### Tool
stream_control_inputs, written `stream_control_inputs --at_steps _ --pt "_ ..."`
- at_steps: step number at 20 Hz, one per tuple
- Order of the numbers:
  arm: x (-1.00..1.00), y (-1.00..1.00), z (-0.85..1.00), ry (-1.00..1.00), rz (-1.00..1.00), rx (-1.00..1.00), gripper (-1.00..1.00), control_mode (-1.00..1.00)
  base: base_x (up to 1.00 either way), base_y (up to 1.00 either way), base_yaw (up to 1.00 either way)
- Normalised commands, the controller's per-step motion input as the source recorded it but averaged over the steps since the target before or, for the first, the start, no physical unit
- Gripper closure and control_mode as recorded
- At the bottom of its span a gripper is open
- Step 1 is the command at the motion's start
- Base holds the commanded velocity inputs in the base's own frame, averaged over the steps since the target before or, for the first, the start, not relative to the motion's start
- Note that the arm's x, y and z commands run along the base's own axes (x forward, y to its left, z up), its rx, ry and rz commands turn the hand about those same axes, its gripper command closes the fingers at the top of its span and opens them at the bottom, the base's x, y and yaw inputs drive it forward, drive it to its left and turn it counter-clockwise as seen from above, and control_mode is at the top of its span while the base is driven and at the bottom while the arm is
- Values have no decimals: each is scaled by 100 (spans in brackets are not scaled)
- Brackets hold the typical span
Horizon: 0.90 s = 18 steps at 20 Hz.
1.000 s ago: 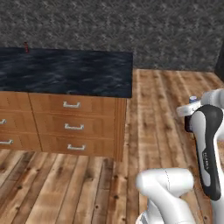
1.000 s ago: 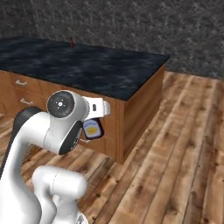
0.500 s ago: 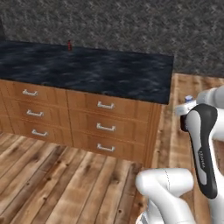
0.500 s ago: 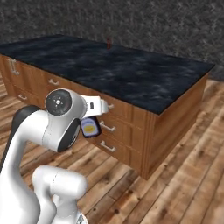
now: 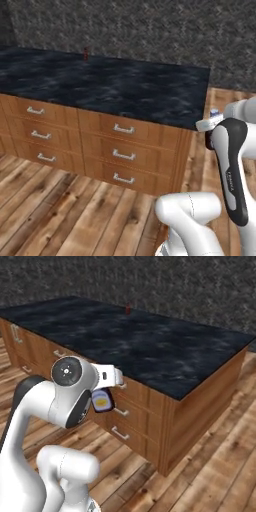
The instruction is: The dining table condiment station is running low on condiment bottle. Refill the condiment station by opening the cabinet and taking the condiment bottle from the cabinet and placing it on the dining table.
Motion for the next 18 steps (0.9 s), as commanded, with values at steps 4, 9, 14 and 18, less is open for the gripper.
stream_control_inputs --at_steps 4,9,14,18 --pt "0 0 0 0 0 0 100 100 73 -70 -4" --pt "0 0 0 0 0 0 100 100 93 -92 -24" --pt "0 0 0 0 0 0 100 100 91 -89 -41" --pt "0 0 0 0 0 0 100 100 73 -86 -48"
